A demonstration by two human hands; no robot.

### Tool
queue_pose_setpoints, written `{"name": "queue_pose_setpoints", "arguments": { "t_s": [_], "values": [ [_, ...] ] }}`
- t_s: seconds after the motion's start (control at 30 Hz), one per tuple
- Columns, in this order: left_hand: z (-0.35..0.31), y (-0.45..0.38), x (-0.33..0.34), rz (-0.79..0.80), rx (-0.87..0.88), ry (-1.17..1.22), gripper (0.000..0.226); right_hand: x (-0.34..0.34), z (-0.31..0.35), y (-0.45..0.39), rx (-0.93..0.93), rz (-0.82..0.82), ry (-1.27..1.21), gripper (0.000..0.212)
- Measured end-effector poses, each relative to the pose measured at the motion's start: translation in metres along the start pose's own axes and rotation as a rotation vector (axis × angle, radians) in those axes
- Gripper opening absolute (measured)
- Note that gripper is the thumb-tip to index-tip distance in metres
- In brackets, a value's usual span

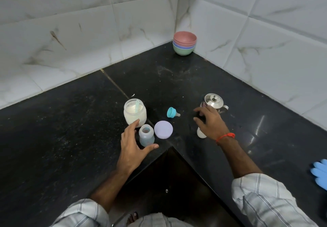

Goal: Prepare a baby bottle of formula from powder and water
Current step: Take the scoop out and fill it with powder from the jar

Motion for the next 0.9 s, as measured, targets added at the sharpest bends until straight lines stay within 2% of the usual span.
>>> {"name": "queue_pose_setpoints", "arguments": {
  "t_s": [0.07, 0.17, 0.27, 0.33, 0.37, 0.43, 0.53, 0.63, 0.77, 0.9],
  "values": [
    [-0.002, 0.003, -0.012, -0.066, 0.062, -0.031, 0.108, 0.002, 0.034, -0.009, -0.105, -0.051, -0.011, 0.023],
    [-0.005, 0.003, -0.027, -0.155, 0.128, -0.031, 0.098, 0.016, 0.084, -0.030, -0.215, -0.018, -0.020, 0.015],
    [-0.007, 0.001, -0.040, -0.240, 0.134, 0.026, 0.065, 0.028, 0.132, -0.052, -0.293, 0.018, -0.031, 0.018],
    [0.003, -0.006, -0.047, -0.298, 0.062, 0.093, 0.044, 0.044, 0.162, -0.065, -0.352, 0.105, 0.027, 0.023],
    [0.009, -0.012, -0.050, -0.323, 0.013, 0.116, 0.041, 0.052, 0.177, -0.070, -0.390, 0.155, 0.073, 0.025],
    [0.020, -0.027, -0.053, -0.310, -0.068, 0.117, 0.046, 0.072, 0.199, -0.082, -0.450, 0.259, 0.194, 0.027],
    [0.031, -0.053, -0.047, -0.143, -0.188, 0.065, 0.075, 0.100, 0.216, -0.099, -0.496, 0.405, 0.459, 0.030],
    [0.030, -0.071, -0.043, -0.002, -0.220, 0.055, 0.096, 0.114, 0.223, -0.109, -0.506, 0.508, 0.640, 0.035],
    [0.023, -0.086, -0.035, 0.092, -0.197, 0.022, 0.108, 0.125, 0.225, -0.114, -0.438, 0.614, 0.685, 0.035],
    [0.019, -0.091, -0.033, 0.080, -0.165, 0.077, 0.098, 0.128, 0.221, -0.118, -0.366, 0.608, 0.580, 0.030]
  ]
}}
Point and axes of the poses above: each hand's wrist, its own y-axis away from the middle knuckle, its own x-axis out of the palm, z = x × y, the point moved 8 cm from there along -y, towards the middle knuckle, and after that the axes turned 1 degree about y, right-handed, at the moved point
